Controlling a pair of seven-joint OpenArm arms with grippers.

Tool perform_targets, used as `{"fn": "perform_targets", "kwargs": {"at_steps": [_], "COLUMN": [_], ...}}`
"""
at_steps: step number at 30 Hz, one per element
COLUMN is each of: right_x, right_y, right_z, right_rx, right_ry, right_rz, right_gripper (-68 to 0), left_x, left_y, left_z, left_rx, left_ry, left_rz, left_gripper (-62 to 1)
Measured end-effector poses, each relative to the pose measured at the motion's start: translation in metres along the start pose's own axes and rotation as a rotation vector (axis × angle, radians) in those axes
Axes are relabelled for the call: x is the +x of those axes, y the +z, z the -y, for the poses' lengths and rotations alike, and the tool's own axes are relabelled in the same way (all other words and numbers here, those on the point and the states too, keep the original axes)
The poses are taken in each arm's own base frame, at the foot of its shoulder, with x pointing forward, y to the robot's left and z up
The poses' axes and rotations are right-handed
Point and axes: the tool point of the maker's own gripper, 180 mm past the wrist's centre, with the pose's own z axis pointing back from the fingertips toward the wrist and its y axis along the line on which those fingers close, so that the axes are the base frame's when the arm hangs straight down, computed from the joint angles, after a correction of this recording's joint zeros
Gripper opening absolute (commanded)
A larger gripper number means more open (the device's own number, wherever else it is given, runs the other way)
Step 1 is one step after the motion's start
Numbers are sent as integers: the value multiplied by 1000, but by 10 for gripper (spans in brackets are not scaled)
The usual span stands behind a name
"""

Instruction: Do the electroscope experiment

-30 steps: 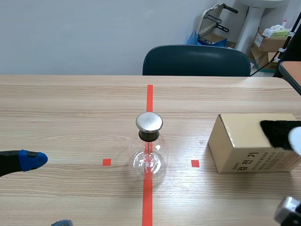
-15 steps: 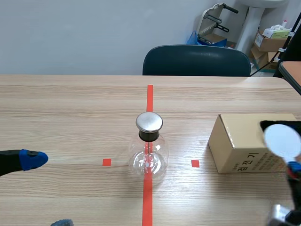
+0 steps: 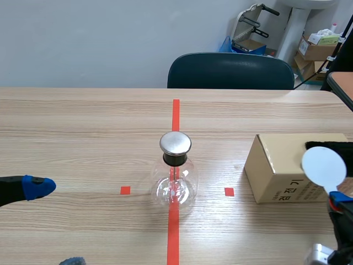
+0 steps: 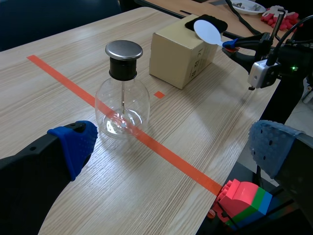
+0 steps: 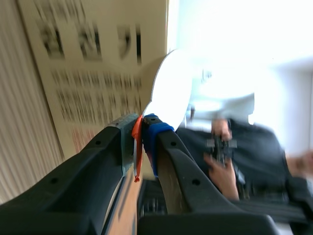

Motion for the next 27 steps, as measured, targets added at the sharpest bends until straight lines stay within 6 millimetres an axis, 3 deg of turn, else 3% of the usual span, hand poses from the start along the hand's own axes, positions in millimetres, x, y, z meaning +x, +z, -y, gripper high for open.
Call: {"fn": "perform_targets", "kwargs": {"at_steps": [2, 5, 7, 9, 13, 15, 18, 23, 27], "right_x": [-12, -57, -69, -62, -22, -17, -21, -58, -51], "right_y": [0, 9, 14, 11, 2, 1, 2, 10, 7], "right_z": [0, 0, 0, 0, 1, 1, 1, 1, 0], "right_rx": [0, -4, -1, 0, -4, -3, -3, -3, -1], "right_ry": [-3, -8, -6, -4, -1, -3, -2, -4, -5], "right_rz": [-74, -322, -385, -344, -117, -91, -112, -325, -283], "right_gripper": [-666, -666, -666, -666, -666, -666, -666, -666, -666], "left_x": [0, 0, 0, 0, 0, 0, 0, 0, 0], "left_y": [0, 0, 0, 0, 0, 0, 0, 0, 0], "left_z": [0, 0, 0, 0, 0, 0, 0, 0, 0], "left_rx": [0, 0, 0, 0, 0, 0, 0, 0, 0], "left_ry": [0, 0, 0, 0, 0, 0, 0, 0, 0], "left_rz": [0, 0, 0, 0, 0, 0, 0, 0, 0], "left_gripper": [14, 14, 14, 14, 14, 14, 14, 14, 14]}}
